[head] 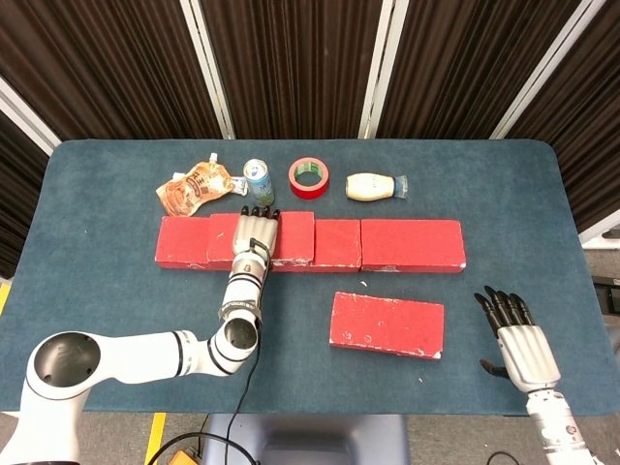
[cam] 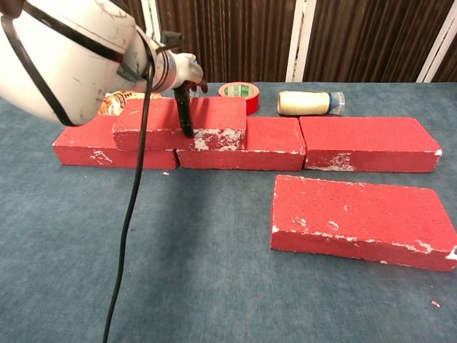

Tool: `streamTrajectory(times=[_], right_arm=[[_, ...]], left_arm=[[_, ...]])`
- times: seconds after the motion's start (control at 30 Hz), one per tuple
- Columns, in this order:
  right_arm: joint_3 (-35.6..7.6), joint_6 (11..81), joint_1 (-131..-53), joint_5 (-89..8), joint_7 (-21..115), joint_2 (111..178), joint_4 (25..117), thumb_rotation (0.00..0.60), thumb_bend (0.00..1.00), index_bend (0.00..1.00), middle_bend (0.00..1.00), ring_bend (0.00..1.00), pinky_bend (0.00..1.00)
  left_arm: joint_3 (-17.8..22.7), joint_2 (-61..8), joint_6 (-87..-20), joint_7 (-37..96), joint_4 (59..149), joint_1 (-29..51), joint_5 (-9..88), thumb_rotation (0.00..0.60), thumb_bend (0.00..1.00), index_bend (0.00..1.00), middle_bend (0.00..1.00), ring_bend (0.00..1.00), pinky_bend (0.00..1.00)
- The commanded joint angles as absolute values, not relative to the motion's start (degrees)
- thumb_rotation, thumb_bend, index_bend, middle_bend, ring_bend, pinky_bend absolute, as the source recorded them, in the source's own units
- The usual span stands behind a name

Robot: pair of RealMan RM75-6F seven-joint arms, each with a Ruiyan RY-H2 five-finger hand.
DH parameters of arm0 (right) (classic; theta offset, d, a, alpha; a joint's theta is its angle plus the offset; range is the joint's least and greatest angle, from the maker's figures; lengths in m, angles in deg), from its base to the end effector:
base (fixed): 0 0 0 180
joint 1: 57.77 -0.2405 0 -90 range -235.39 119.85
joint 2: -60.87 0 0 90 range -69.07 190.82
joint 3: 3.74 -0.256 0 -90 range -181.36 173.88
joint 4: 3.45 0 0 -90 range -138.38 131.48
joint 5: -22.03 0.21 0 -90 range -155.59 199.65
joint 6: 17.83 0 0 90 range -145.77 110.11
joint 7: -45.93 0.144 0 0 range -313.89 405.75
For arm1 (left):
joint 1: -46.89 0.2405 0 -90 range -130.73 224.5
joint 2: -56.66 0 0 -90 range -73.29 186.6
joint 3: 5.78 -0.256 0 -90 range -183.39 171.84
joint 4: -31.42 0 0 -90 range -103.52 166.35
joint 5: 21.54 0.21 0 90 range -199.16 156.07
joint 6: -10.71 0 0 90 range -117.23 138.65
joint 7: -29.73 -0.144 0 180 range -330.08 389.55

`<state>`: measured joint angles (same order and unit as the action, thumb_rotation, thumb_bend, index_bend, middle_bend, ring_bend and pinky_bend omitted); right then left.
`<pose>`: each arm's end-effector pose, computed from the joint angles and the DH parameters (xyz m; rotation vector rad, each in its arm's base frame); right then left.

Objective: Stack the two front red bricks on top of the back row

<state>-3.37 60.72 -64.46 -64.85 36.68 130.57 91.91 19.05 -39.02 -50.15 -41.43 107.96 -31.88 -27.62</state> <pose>-0.2910 -0.1745 0.0999 1.5457 -0.9844 0.8298 0.0069 0.4278 -0.0286 -1.7532 -0.9268 -0.4223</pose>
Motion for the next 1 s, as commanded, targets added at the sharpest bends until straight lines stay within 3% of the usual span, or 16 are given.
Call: streamTrajectory(times=[0.03, 0.3, 0.57, 0.8, 1.0], right_arm=[[-3.34, 60.73, -64.46, -64.93, 36.71, 130.56, 91.87, 0.600, 0.00, 0.08, 0.10, 0.01, 0.00], [-3.25, 60.52, -64.50, -64.86, 36.25, 130.81, 91.57, 0.600, 0.00, 0.08, 0.10, 0.01, 0.00], [-3.01, 60.51, -64.44, -65.06, 35.49, 131.12, 91.95, 0.600, 0.00, 0.08, 0.10, 0.01, 0.00], [-2.87, 60.30, -64.51, -65.14, 34.76, 131.42, 92.21, 0.600, 0.00, 0.08, 0.10, 0.01, 0.00], [-3.13, 59.72, -64.69, -64.24, 34.19, 131.83, 91.79, 0.600, 0.00, 0.08, 0.10, 0.01, 0.00]], left_arm=[[19.85, -37.63, -51.37, -39.84, 110.14, -31.70, -25.76, 0.600, 0.20, 0.00, 0.00, 0.00, 0.03], [21.98, -29.90, -55.15, -32.40, 123.29, -27.66, -19.35, 0.600, 0.19, 0.00, 0.00, 0.00, 0.03], [16.21, -18.79, -60.91, -19.32, 135.39, -15.83, 1.22, 0.600, 0.21, 0.00, 0.00, 0.00, 0.02], [7.71, -8.28, -58.89, -2.92, 137.54, -1.80, 20.71, 0.600, 0.22, 0.00, 0.00, 0.00, 0.01], [3.90, -0.81, -63.17, 8.35, 137.73, 8.02, 32.54, 0.600, 0.22, 0.00, 0.00, 0.00, 0.01]])
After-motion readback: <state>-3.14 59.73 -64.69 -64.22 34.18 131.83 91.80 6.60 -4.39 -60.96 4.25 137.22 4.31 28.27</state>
